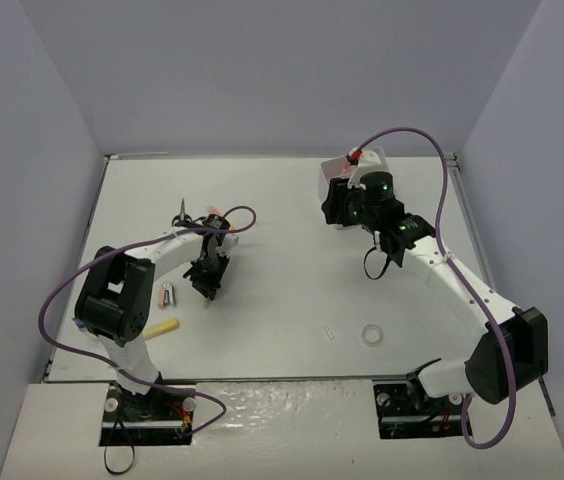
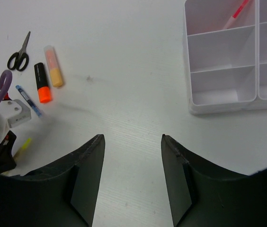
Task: Sort the stationery into containers
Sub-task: Pick up the pen from the center of the board.
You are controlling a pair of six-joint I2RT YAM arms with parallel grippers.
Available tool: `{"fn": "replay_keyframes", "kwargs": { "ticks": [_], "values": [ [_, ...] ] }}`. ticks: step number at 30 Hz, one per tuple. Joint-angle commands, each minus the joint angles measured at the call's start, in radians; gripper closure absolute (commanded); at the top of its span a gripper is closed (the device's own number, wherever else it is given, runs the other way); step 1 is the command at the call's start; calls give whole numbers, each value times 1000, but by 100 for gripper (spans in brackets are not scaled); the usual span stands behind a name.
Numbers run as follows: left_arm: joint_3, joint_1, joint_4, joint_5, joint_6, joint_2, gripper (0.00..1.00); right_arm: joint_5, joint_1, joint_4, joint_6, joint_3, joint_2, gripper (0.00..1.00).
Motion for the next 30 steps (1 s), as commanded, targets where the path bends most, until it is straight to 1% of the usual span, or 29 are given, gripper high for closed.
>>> {"fn": "replay_keyframes", "kwargs": {
  "ticks": [1, 3, 6, 8, 13, 16, 18, 20, 23, 25, 30],
  "values": [
    [9, 22, 49, -9, -7, 36, 100, -108, 2, -102, 15, 25, -30, 52],
    [12, 26, 49, 0, -1, 21, 100, -162, 2, -155, 15, 27, -33, 52],
    [34, 26, 34, 40, 17, -48, 100, -267, 2, -246, 29, 29, -49, 52],
    [61, 26, 27, 61, 36, -103, 100, -289, 2, -280, 41, 23, -64, 51],
    [151, 26, -17, 104, 142, -320, 100, -334, 5, -309, 110, -77, -142, 51],
    [234, 40, -99, 127, 164, -409, 100, -286, 24, -376, 176, -137, -127, 53],
    [259, 45, -135, 128, 165, -439, 100, -257, 39, -393, 196, -159, -124, 55],
    [294, 48, -163, 121, 168, -522, 100, -200, 101, -401, 248, -204, -137, 57],
    [331, 48, -211, 96, 219, -600, 100, -90, 214, -414, 269, -241, -144, 53],
    [356, 49, -232, 77, 230, -626, 100, -56, 281, -418, 301, -264, -143, 52],
    [356, 51, -259, 52, 221, -709, 100, 18, 378, -416, 351, -326, -142, 54]
  ]
}}
